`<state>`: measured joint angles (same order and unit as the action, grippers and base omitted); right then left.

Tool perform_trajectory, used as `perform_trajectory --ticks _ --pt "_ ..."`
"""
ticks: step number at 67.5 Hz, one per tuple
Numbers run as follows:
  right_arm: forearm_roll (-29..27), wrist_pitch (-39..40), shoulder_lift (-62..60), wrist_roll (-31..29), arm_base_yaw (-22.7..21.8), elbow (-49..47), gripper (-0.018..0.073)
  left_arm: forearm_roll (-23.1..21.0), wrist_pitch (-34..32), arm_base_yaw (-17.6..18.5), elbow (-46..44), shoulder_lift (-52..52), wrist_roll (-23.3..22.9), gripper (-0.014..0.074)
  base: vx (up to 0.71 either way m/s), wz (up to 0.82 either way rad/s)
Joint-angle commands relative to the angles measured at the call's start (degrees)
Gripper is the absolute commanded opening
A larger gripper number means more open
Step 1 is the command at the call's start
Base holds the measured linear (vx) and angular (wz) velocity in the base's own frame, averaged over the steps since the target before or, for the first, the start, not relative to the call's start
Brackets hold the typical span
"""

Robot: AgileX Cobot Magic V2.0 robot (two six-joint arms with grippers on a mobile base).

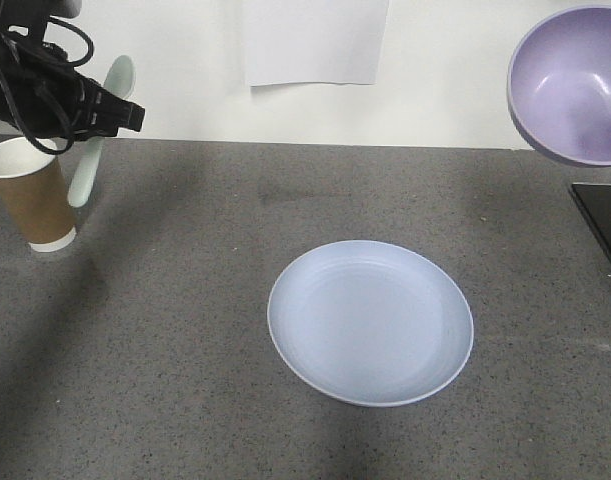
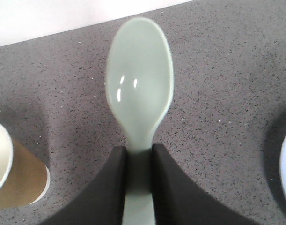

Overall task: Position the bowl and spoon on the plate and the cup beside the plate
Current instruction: 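Move the lilac bowl with the right gripper over the plate and lower it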

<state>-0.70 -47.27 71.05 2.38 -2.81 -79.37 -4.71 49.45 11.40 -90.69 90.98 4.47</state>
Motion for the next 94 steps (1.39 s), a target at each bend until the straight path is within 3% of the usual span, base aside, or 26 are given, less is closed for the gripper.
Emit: perform_trajectory --ticks 1,68,79,94 --pt "0.2 3.8 -1.4 -0.3 -0.3 -1.7 -0.0003 -0.6 -3.3 0.3 -1.4 -2.3 0.1 -0.0006 0.0 0.0" --pt "-0.1 6.0 -1.4 0.0 -0.3 -1.7 -0.0003 -0.6 -3.3 0.3 -1.4 -2.3 0.1 -0.0006 0.0 0.0" --pt "-7.2 5.3 -1.2 -1.0 -0.3 -1.7 -0.0003 -0.6 -3.3 0.3 -1.4 -2.3 0.1 -0.0006 0.0 0.0" --pt "-19.1 -1.4 2.0 -12.5 -0.2 -1.7 -0.0002 -0.6 -7.7 0.3 -1.4 -2.3 0.1 -0.0006 0.0 0.0"
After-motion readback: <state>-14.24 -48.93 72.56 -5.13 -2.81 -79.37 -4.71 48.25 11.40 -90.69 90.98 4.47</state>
